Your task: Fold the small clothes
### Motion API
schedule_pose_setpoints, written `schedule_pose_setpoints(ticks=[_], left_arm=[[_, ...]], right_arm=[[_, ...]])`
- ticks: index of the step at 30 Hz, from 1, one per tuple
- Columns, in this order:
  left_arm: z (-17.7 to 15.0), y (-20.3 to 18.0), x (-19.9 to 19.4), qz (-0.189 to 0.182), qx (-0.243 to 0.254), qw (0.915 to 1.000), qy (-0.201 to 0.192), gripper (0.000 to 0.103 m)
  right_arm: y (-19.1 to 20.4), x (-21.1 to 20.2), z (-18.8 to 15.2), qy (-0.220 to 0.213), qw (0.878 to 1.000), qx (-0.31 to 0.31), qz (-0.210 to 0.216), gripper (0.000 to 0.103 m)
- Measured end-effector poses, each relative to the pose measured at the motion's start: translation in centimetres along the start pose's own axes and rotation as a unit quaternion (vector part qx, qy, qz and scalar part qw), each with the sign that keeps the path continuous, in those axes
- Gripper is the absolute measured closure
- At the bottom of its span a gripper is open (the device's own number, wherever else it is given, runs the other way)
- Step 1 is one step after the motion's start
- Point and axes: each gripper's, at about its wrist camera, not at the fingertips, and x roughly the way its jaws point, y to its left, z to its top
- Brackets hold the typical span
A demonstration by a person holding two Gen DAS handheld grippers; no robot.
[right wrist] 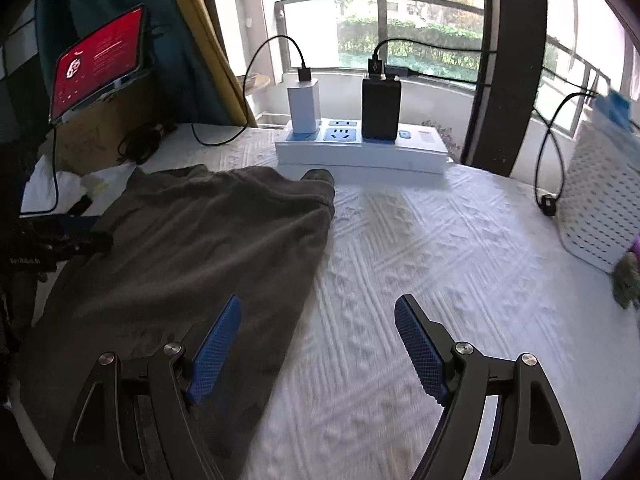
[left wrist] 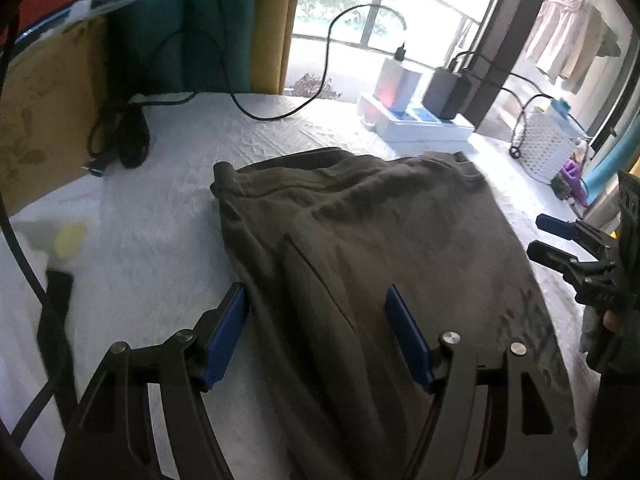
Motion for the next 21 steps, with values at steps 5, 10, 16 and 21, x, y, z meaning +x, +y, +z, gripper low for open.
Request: schedule_pose_setpoints(ticks=[5,10,16,21], left_arm=[[0.7,-0.5,1.0,0.020,0.040,0.9990,0.004,0.032],[0.6,-1.8,1.8,0.043,0.075,0.9962,-0.001,0.021],[0.8,-2.0,2.2,0.030,0.093,0.9952,-0.009,0.021],[0.8,-2.6,2.2,0.012,0.105,0.9942,-0.019,0.035]], right_arm=[[-0.6,2.5,1.2,0.009,1.000,0.008,0.010,0.023],[-0.7,4.0,2.2,0.009,1.000,0.014,0.025,0.023],[-0.2,5.4,3.3,0.019,0.999,0.004,0.041,0.023],[1.4,6.4,4.0,0.025,0.998,-0.028,0.050,0.023]])
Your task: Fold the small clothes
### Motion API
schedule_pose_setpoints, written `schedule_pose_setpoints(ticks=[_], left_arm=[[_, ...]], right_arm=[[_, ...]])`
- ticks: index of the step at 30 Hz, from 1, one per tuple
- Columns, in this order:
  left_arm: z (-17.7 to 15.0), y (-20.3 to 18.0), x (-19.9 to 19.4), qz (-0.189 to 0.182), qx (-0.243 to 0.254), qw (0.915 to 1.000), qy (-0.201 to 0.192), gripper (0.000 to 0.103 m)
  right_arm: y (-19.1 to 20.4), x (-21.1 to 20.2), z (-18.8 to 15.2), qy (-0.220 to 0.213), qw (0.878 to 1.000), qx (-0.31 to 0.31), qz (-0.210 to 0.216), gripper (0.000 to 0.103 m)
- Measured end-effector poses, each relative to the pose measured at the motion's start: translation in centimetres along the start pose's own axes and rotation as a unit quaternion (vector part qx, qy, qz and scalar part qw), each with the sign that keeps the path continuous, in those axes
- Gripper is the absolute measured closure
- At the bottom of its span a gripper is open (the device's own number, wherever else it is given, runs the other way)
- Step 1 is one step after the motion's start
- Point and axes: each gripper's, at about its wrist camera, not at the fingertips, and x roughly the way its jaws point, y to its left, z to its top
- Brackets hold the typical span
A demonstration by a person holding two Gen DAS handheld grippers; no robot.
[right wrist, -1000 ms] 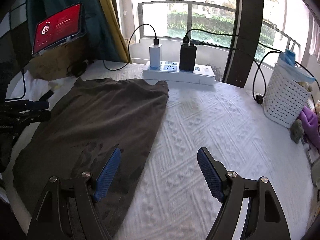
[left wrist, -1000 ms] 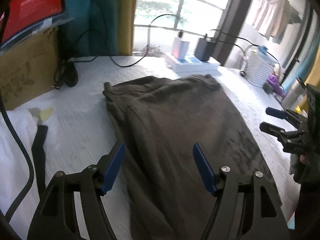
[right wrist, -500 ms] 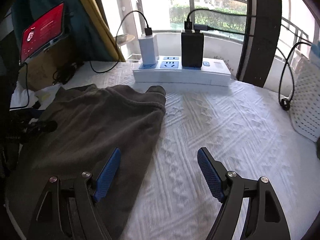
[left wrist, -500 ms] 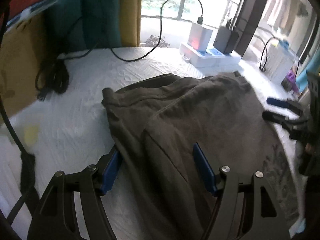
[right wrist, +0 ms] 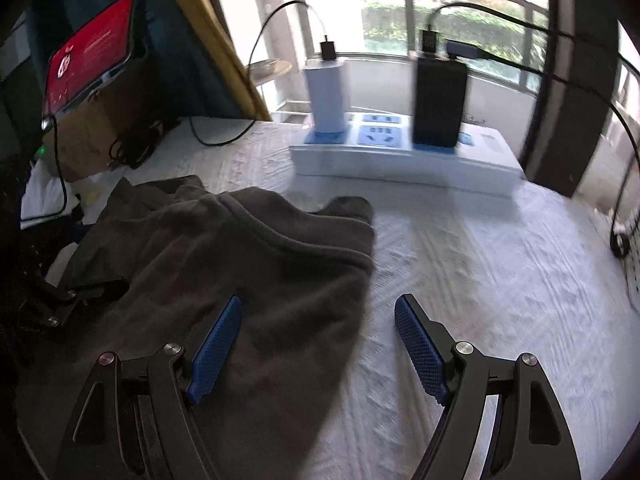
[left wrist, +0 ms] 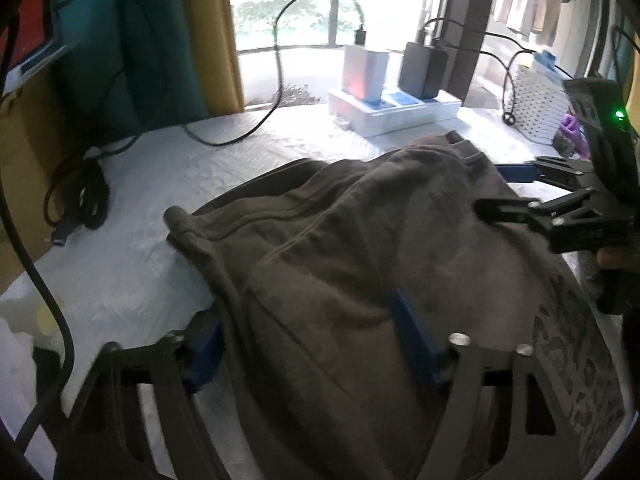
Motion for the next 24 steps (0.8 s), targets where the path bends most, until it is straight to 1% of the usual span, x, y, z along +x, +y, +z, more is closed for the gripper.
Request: schedule_pose_setpoints(ticks=[1,2,3,4,6,7,8,9,11,14,17,19,24], left_arm=[[0.1,-0.3,0.1,-0.004,0.004,1.0000,-0.001,0.038],[0.2,-0.7,0.1,-0.005,0.008,1.0000,-0.002,0.042],[0.2,-1.0,0.2,-0.010,0.014,0.9999,-0.003,0.051],[0.3,-1.3,0.2,-0.015,0.016,0.9997,-0.004,0.054],[0.3,-1.6,0.2,-0.030,0.020,0.9993,-0.005,0.074],[0.3,-1.8,0.1,-0.037,0.020,0.9991,-0.005,0.078],[0.3,-2.0,0.1,-0.042,0.020,0.9989,-0.005,0.081],[0.4,-2.3,0.1,-0.038,0.023,0.9990,-0.006,0.083],[0.4,-2.7,-0.1,-0.034,0.033,0.9988,-0.010,0.084],[0.2,-3.2,-0.8,-0.036,0.040,0.9984,-0.019,0.085],[0.3,-3.6,-1.5,-0.040,0.038,0.9983,-0.019,0.085],[0.4,-4.0,-2.3,-0.041,0.041,0.9980,-0.027,0.085],[0.4,-5.3,-5.0,-0.044,0.050,0.9964,-0.053,0.085]], right_arm=[[0.4,0.2,0.1,0.001,1.000,-0.006,0.002,0.024],[0.6,0.3,0.2,0.001,1.000,-0.010,0.003,0.029],[0.9,0.3,0.4,0.000,1.000,-0.013,0.005,0.032],[1.2,0.4,0.4,-0.001,1.000,-0.015,0.008,0.039],[1.7,0.5,0.5,-0.002,1.000,-0.022,0.011,0.046],[1.9,0.5,0.5,-0.003,0.999,-0.027,0.020,0.055],[2.0,0.5,0.5,-0.003,0.999,-0.029,0.027,0.064],[2.1,0.4,0.4,-0.003,0.999,-0.028,0.035,0.067],[2.6,0.3,0.3,-0.002,0.998,-0.031,0.046,0.085],[3.3,-0.2,0.2,-0.005,0.999,-0.036,0.040,0.088],[3.8,-1.3,0.2,-0.016,0.998,-0.036,0.046,0.090],[4.0,-2.4,0.1,-0.024,0.998,-0.037,0.049,0.090],[4.2,-4.9,-0.5,-0.039,0.998,-0.029,0.038,0.090]])
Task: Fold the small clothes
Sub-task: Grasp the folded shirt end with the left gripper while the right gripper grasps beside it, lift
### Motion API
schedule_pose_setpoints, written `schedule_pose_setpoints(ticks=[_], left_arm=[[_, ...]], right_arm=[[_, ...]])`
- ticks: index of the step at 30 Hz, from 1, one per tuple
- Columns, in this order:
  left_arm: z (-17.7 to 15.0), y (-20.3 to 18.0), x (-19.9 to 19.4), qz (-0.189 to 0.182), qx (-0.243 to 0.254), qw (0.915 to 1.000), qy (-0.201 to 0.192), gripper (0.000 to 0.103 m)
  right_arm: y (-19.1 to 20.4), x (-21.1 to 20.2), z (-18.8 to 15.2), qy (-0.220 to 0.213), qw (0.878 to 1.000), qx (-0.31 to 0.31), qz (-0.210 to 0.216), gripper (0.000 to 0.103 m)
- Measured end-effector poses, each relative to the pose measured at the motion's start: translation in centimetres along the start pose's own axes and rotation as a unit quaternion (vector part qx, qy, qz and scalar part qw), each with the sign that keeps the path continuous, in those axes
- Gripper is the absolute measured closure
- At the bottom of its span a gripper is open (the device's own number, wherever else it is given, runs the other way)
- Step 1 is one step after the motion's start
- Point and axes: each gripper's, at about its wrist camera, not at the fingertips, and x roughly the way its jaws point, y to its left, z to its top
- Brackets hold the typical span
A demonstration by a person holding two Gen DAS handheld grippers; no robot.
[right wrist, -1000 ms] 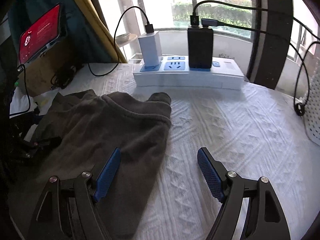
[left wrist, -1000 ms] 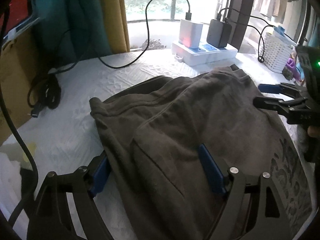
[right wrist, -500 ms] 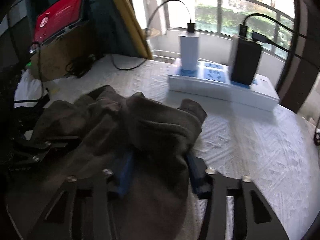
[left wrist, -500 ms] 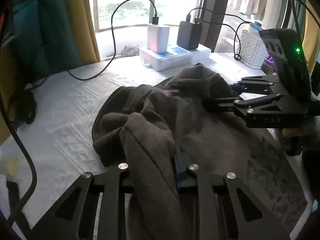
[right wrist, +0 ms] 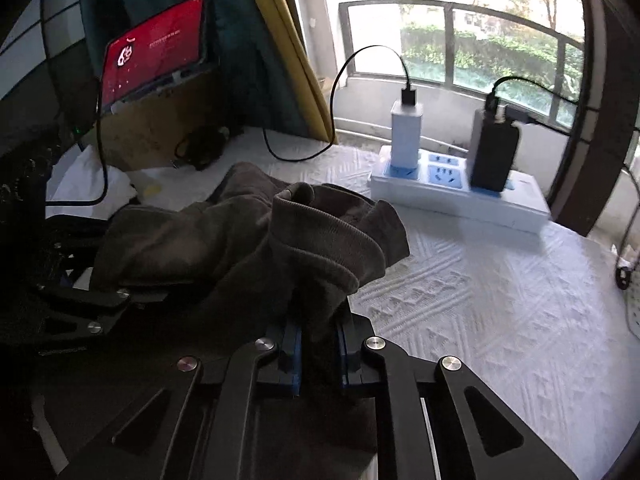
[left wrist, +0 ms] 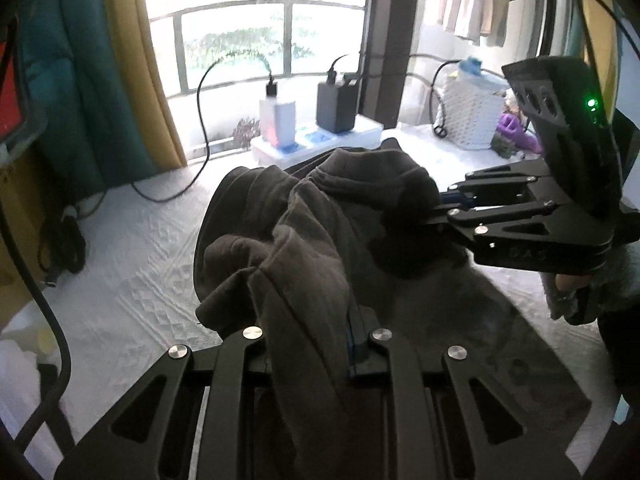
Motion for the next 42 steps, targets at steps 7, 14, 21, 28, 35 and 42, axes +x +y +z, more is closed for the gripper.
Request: schedule_pose_setpoints(ticks=[7,14,21,28,35,42], left_arm=[[0.2,-1.6,-3.7,-0.004,-0.002,0.9992,-0.040,0.085],[0.2,-3.0,-7.7,0.004,-0.003,0.9969,-0.078,0.085],[-0.3,-4.3,-11.3,0.011,0.007,0.9941,-0.108,0.085],[-0.2,-5.8,-14.2,0.008,0.013,0.9908,-0.135,0.085],[-0.5,-7.0,-16.8,0.003,0.029,0.9865,-0.161,0.085],[-0.9,-7.8,-19.2,0.004,0.038,0.9816,-0.187,0.085]], right_arm=[[1.8,-5.3,-0.6,-0.047,0.999,-0.015,-0.021,0.090],[3.7,-10.5,-1.0,-0.095,0.995,-0.020,-0.027,0.090],[5.4,-15.0,-2.0,-0.130,0.990,-0.029,-0.037,0.090],[6.7,-18.9,-2.9,-0.159,0.986,-0.034,-0.047,0.090],[7.9,-22.5,-3.7,-0.190,0.979,-0.035,-0.059,0.090],[9.4,-25.6,-4.2,-0.220,0.972,-0.041,-0.067,0.090]])
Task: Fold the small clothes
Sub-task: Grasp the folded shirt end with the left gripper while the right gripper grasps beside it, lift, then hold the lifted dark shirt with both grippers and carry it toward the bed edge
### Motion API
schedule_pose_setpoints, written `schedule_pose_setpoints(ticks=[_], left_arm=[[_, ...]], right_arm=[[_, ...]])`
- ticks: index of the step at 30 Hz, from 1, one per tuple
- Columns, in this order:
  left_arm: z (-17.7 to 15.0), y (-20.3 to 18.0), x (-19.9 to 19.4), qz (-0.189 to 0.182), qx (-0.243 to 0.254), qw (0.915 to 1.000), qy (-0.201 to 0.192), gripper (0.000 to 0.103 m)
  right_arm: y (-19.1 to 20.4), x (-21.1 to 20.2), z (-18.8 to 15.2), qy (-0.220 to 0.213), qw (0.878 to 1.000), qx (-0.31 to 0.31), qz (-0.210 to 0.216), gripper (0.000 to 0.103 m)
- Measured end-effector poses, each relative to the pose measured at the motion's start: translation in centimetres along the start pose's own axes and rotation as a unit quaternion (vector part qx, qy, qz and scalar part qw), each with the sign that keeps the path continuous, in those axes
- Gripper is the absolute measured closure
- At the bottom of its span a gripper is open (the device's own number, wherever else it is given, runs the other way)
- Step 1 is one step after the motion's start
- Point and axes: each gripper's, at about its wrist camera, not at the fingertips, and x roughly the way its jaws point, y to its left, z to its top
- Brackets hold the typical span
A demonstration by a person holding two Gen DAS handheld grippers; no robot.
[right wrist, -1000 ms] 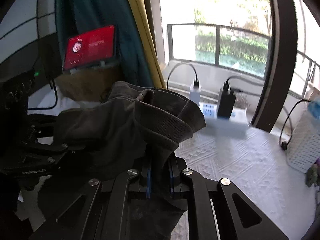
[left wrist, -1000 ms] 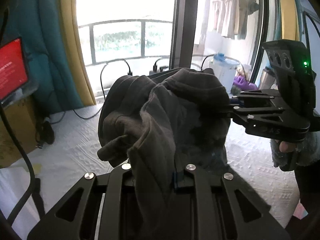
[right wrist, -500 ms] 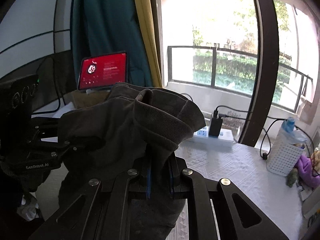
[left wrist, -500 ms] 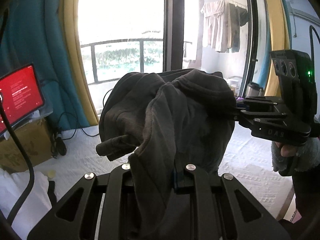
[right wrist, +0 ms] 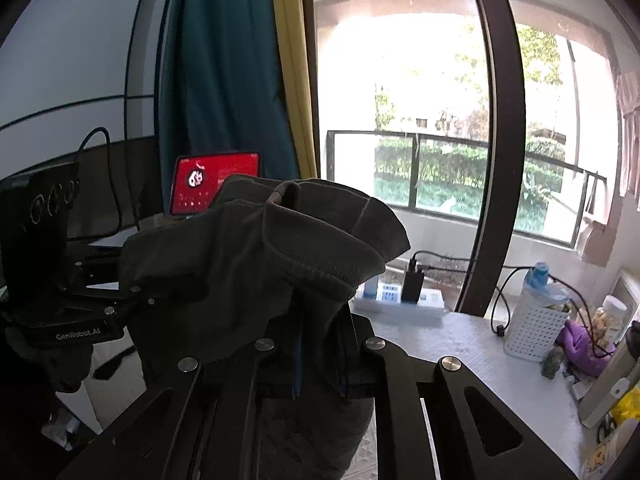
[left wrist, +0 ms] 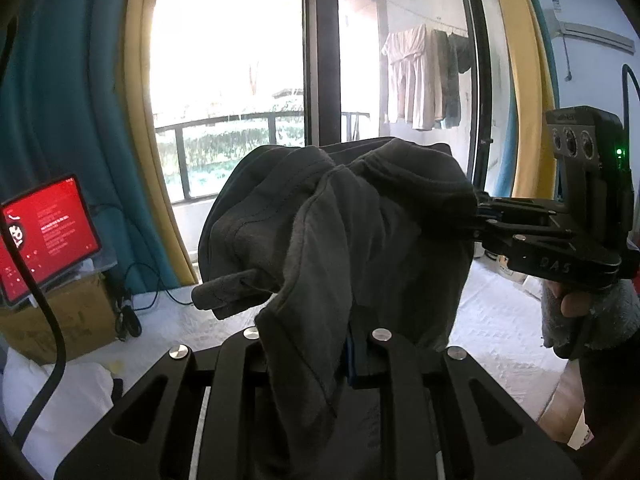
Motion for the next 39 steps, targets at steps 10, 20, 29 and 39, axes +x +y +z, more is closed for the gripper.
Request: schedule_pose_setpoints(ticks=[10,20,29,39], left_arm=[[0.4,-0.2,-3.0,-0.007,-0.010,0.9994,-0.033,0.085],[0.6,-0.1,-6.5,-0.001,-0.001,0.9974,-0.073,0.085],[0.0,1.6,-10.2,0.029,-0.002,0.9947,-0.099,0.085],[-2.5,5.2,-13.3,0.074,-0.020,0.9922,-0.098,0.085]], right_arm=[[2.6,-4.2,1.4,-0.039,0.999,-0.021,-0.013,0.090],[5.2,-7.5,2.6,-0.074,0.996,-0.040,-0.014,0.090],[9.1,-8.5,3.3,-0.094,0.993,-0.068,0.009,0.090],[14.5,-6.2,2.8,-0.084,0.991,-0.086,0.060,0.091]])
